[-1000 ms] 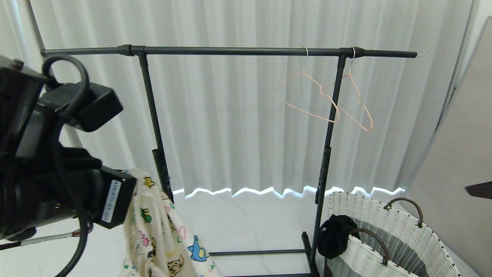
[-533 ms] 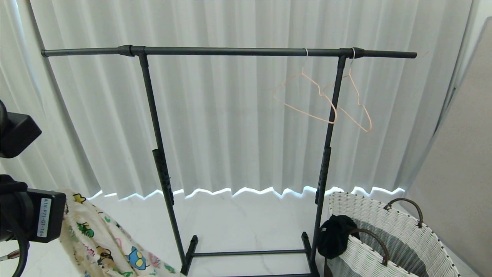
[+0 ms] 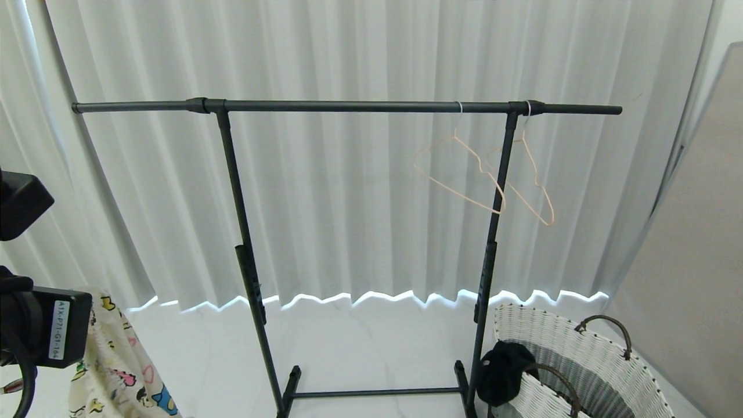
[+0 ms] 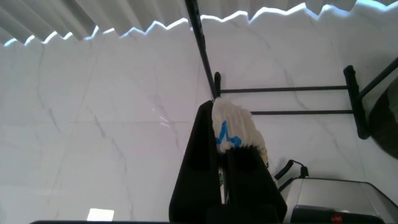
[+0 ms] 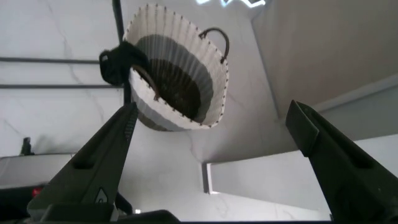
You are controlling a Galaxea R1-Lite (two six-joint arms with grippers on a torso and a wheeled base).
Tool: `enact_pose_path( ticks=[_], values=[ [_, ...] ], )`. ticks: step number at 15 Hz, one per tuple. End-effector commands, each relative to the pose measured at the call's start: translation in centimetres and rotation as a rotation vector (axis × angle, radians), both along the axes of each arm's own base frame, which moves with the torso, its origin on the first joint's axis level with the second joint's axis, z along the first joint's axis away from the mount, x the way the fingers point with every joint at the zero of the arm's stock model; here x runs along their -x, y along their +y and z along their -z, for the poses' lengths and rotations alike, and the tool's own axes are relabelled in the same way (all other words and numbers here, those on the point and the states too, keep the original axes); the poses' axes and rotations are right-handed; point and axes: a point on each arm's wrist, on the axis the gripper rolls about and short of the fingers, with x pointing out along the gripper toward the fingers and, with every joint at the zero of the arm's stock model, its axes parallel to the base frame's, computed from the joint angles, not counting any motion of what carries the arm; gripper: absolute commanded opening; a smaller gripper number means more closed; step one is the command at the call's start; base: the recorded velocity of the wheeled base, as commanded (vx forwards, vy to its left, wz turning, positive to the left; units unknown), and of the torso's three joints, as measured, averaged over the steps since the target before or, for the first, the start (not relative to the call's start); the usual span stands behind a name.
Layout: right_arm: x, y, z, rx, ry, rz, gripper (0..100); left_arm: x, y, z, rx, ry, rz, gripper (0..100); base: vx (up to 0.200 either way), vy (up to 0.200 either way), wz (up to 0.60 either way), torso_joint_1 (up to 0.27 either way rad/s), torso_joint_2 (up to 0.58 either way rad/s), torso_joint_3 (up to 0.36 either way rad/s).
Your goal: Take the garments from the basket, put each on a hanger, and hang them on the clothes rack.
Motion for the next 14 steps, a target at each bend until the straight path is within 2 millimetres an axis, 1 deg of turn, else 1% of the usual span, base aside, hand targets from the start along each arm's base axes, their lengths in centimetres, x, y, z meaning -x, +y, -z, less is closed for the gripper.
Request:
enact_pose_path(
  ticks=[1, 5, 12, 14],
  values=[
    [-0.3, 0.1, 0.0, -0.002, -0.001, -0.002, 100, 0.0, 0.0, 0.0, -0.003, 0.002, 0.002, 0, 0.0, 0.0, 0.0, 0.198, -0.47, -0.281],
    [-2.0, 0.2, -0.2, -0.015, -0.049, 0.011, 100, -0.1, -0.1, 0.3, -0.041, 0.021, 0.032, 0, 0.0, 0.0, 0.0, 0.216, -0.5, -0.283],
    [-2.8, 0.3, -0.1, -0.022, -0.054, 0.008, 100, 0.0, -0.1, 0.6, -0.046, 0.029, 0.039, 0, 0.0, 0.0, 0.0, 0.24, -0.52, -0.286],
    [-3.0, 0.4, 0.0, -0.03, -0.045, -0.004, 100, 0.0, -0.1, 0.6, -0.045, 0.029, 0.04, 0, 0.0, 0.0, 0.0, 0.154, -0.33, -0.173]
  ],
)
